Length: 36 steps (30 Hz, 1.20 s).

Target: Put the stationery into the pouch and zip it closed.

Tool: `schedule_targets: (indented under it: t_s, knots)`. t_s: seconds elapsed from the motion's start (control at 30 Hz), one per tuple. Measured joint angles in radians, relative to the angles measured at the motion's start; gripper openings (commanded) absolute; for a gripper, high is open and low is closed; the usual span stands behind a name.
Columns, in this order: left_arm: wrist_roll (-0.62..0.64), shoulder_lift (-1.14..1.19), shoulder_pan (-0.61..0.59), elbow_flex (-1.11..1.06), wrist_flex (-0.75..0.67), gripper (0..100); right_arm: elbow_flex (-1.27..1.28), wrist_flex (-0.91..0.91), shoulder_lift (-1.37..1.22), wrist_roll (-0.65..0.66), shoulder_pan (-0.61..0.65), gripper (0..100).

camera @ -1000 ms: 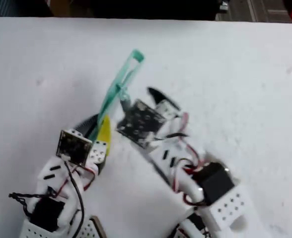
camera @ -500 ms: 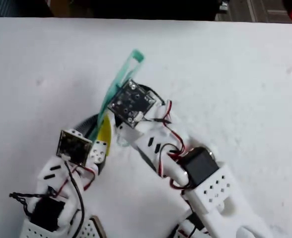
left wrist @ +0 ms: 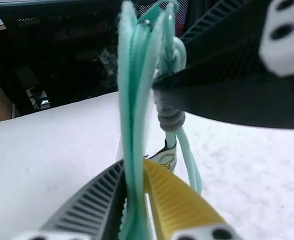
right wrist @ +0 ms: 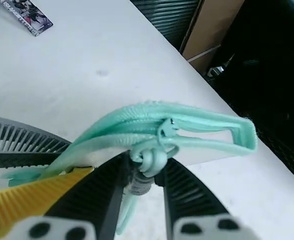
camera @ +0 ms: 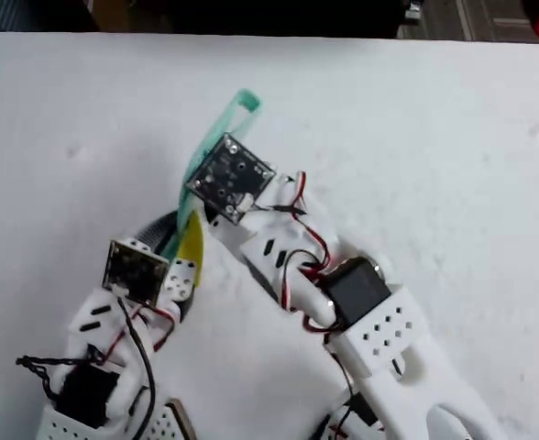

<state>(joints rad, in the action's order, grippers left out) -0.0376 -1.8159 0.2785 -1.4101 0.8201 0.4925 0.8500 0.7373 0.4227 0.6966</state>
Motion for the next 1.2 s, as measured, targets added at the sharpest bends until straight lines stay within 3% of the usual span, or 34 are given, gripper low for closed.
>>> schedule_targets:
  t_s: [0.17, 0.4, 0.8, 1.07, 1.2]
  knots:
    - [0.006, 0.000, 0.000, 0.028, 0.011, 19, -0.035, 0.051, 0.074, 0.003, 0.003, 1.7]
    - [0.098, 0.000, 0.002, 0.138, 0.057, 19, -0.064, 0.135, 0.143, 0.008, 0.074, 1.7]
    - [0.104, -0.012, 0.008, 0.180, 0.057, 7, -0.091, 0.135, 0.241, 0.012, 0.061, 1.9]
    - [0.104, -0.012, 0.008, 0.180, 0.057, 2, -0.100, 0.040, 0.144, 0.012, 0.043, 1.7]
    - [0.084, -0.017, 0.066, 0.190, 0.107, 2, -0.112, -0.032, 0.058, 0.012, 0.043, 1.7]
